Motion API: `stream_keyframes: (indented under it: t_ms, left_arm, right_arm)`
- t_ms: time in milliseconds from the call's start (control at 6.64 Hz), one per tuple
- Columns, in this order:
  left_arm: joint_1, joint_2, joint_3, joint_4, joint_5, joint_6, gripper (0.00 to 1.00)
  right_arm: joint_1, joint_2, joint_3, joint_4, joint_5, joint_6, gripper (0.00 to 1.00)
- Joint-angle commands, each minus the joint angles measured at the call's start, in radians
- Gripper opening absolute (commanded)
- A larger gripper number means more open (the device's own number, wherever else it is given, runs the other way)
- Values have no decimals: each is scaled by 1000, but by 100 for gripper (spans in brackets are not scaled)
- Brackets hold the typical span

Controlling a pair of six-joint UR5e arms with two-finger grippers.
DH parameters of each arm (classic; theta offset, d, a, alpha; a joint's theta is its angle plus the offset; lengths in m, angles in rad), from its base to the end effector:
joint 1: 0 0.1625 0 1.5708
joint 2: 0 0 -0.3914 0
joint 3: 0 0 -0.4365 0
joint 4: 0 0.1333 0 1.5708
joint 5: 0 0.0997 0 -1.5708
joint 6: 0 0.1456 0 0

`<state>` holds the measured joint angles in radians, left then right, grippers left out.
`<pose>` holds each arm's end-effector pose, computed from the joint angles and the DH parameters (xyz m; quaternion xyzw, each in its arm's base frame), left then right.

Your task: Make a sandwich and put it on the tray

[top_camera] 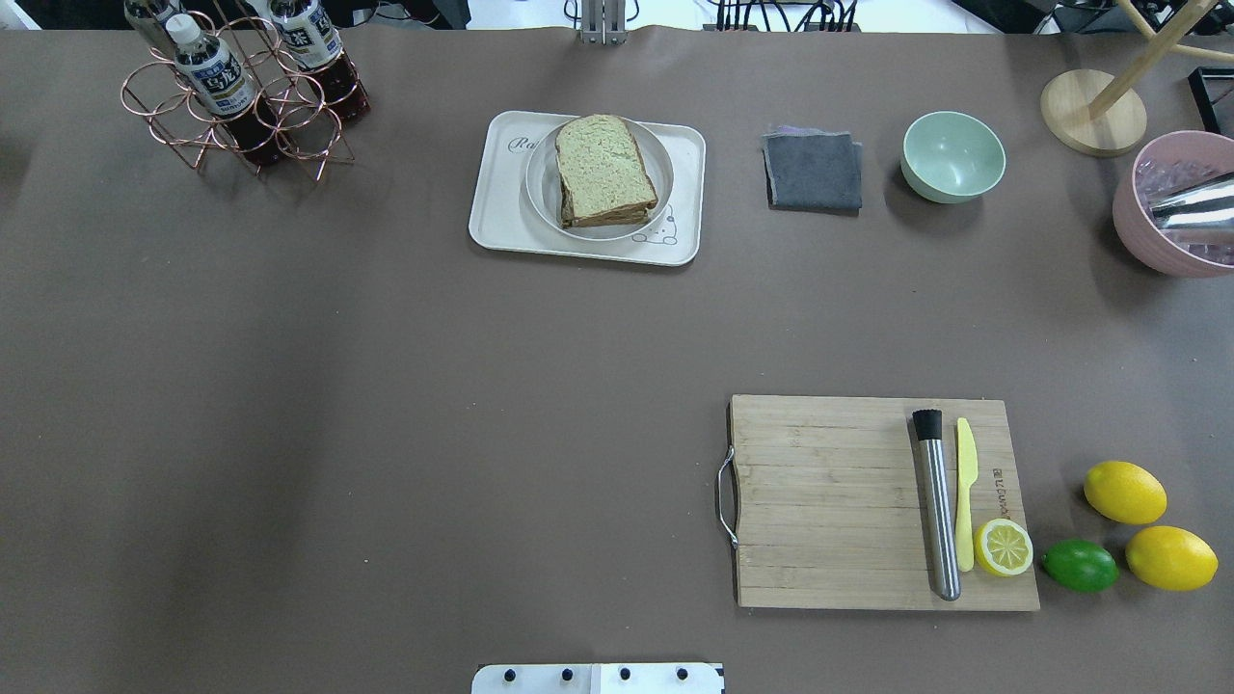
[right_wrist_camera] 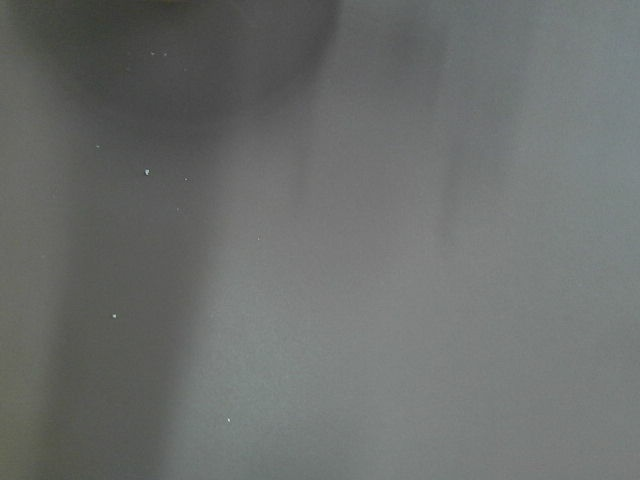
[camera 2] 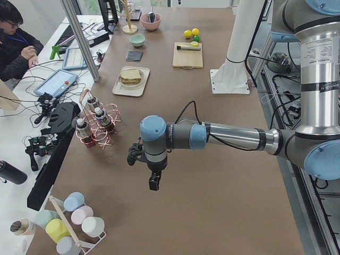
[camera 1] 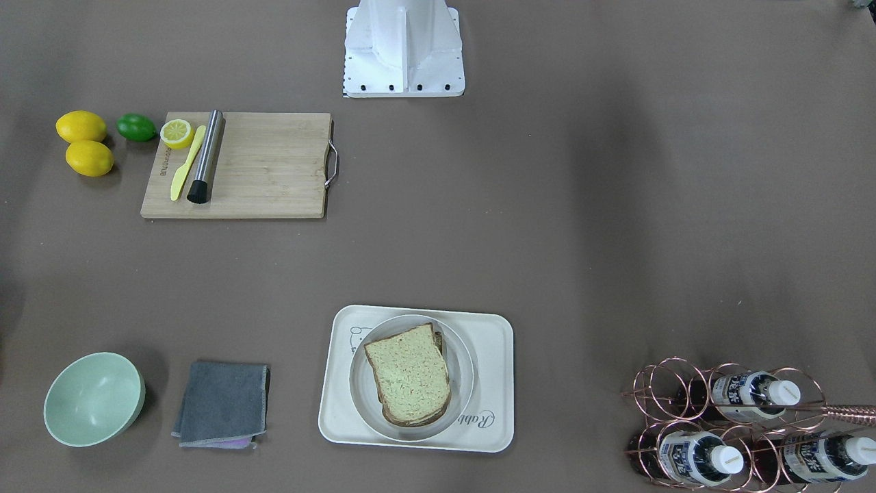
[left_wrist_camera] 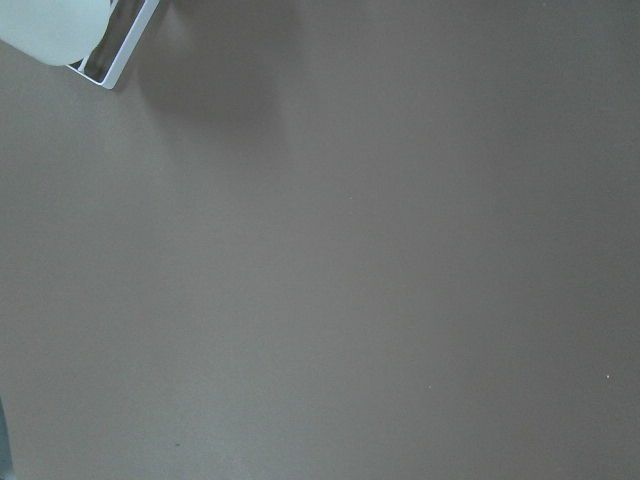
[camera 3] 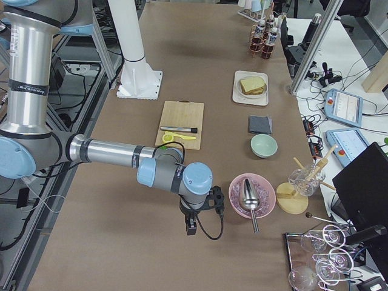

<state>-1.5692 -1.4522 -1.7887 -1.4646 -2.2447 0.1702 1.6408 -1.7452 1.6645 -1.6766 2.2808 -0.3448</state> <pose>-0.0417 -0.4870 0.6223 0.0246 0.3297 0.0798 0.9404 0.0694 -0.4409 0.7101 -0.0142 -0.3566 -0.0958 0.9292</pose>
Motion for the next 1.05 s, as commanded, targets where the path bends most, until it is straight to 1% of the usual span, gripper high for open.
stream_keyframes:
  t_ms: [0,301,452,602,903]
  left_arm:
    - [-8,-5,12,0,-9,-1,99]
    - [-8,-8,12,6,-12,-2,99]
    - [-8,-1,17,6,-92,-2,99]
    - [-8,0,15,3,-113,-2,99]
    - [-6,-33,14,1,-121,-5,99]
  right_arm:
    - [2,3,3,0,5,10,100]
    - [4,7,1,0,5,10,100]
    - [4,12,1,0,5,10,100]
    - [4,12,1,0,5,10,100]
    - [4,12,1,0,5,10,100]
